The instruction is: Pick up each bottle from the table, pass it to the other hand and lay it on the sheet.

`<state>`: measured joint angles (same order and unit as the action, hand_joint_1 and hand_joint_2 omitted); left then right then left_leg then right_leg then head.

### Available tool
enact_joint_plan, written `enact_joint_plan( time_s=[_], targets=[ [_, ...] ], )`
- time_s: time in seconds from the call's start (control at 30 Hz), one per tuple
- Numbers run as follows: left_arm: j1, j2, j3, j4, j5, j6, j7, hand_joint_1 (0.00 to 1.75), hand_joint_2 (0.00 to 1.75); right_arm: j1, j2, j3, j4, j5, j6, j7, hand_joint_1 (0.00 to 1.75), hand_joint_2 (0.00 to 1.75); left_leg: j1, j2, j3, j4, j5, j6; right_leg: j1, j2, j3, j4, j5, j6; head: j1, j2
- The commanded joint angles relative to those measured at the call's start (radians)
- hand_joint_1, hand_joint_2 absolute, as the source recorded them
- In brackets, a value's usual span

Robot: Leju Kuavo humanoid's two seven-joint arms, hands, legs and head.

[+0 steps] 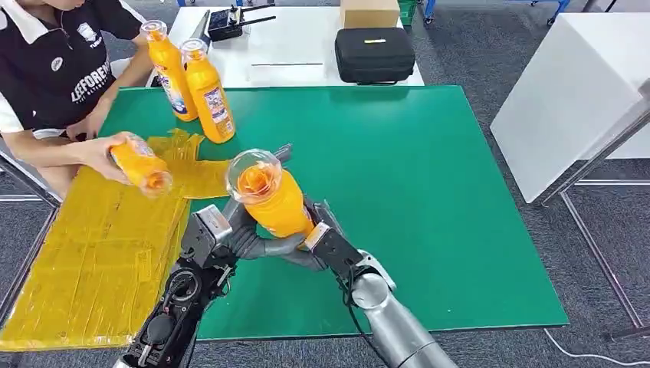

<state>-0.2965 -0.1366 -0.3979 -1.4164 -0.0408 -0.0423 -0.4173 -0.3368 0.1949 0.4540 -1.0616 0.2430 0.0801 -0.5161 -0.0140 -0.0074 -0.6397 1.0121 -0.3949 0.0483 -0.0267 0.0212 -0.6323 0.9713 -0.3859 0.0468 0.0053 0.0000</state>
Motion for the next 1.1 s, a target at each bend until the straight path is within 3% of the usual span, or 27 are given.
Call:
enact_joint_plan(
  time_s=[0.03, 0.13, 0.17, 0.3, 0.37, 0.93, 1.07, 1.1],
  targets=[
    [-0.034, 0.001, 0.038, 0.056, 0.043, 0.011, 0.001, 0.00, 1.75, -0.050, 0.000, 0.120, 0.095, 0.018, 0.006, -0.003, 1.75, 1.75, 0.003, 0.001, 0.004, 0.001, -0.002, -0.004, 0.003, -0.001, 0.004, 0.000, -0.001, -0.004, 0.000, 0.000],
    [-0.026, -0.012, 0.077, 0.051, 0.112, 0.018, -0.006, 0.00, 1.75, -0.047, -0.009, 0.124, 0.089, 0.017, -0.011, -0.001, 1.75, 1.75, 0.002, 0.001, 0.003, 0.000, -0.001, -0.003, 0.002, 0.000, 0.003, 0.000, -0.001, -0.002, 0.000, 0.000],
    [-0.024, -0.014, 0.083, 0.050, 0.123, 0.020, -0.007, 1.40, 1.75, -0.046, -0.011, 0.122, 0.089, 0.016, -0.016, 0.000, 1.75, 1.75, 0.002, 0.002, 0.005, 0.001, -0.002, -0.004, 0.003, -0.001, 0.005, 0.000, -0.001, -0.003, 0.000, 0.000],
    [-0.024, -0.015, 0.091, 0.049, 0.135, 0.022, -0.007, 1.40, 1.75, -0.045, -0.017, 0.118, 0.090, 0.014, -0.020, 0.000, 1.75, 1.75, 0.002, 0.000, 0.003, 0.001, -0.002, -0.003, 0.002, -0.002, 0.004, 0.000, -0.001, -0.003, 0.000, 0.000],
    [-0.022, -0.014, 0.094, 0.045, 0.163, 0.026, -0.007, 1.75, 1.75, -0.046, -0.018, 0.116, 0.092, 0.005, -0.031, -0.001, 1.75, 1.75, 0.002, -0.001, 0.004, 0.001, -0.002, -0.004, 0.003, -0.003, 0.004, 0.000, -0.002, -0.003, 0.000, 0.000],
    [-0.031, -0.002, 0.104, 0.067, 0.223, 0.023, 0.004, 1.75, 1.75, -0.065, -0.040, 0.107, 0.091, 0.004, -0.079, -0.013, 1.75, 1.75, 0.002, -0.001, 0.004, 0.001, -0.002, -0.004, 0.003, -0.003, 0.004, -0.001, -0.001, -0.003, 0.000, 0.000],
    [-0.019, 0.010, 0.113, 0.052, 0.227, 0.050, -0.013, 1.75, 1.75, -0.032, -0.067, 0.084, 0.000, 0.001, -0.123, -0.016, 1.69, 1.75, 0.002, -0.001, 0.003, 0.001, -0.001, -0.003, 0.002, -0.003, 0.003, 0.000, -0.001, -0.003, 0.000, 0.000],
    [-0.012, 0.014, 0.120, 0.048, 0.213, 0.070, -0.025, 1.75, 1.75, -0.013, -0.075, 0.060, -0.041, -0.015, -0.136, -0.012, 0.02, 1.75, 0.001, -0.001, 0.002, 0.000, 0.000, -0.002, 0.001, -0.003, 0.002, 0.000, -0.001, -0.002, 0.000, 0.000]
  ],
)
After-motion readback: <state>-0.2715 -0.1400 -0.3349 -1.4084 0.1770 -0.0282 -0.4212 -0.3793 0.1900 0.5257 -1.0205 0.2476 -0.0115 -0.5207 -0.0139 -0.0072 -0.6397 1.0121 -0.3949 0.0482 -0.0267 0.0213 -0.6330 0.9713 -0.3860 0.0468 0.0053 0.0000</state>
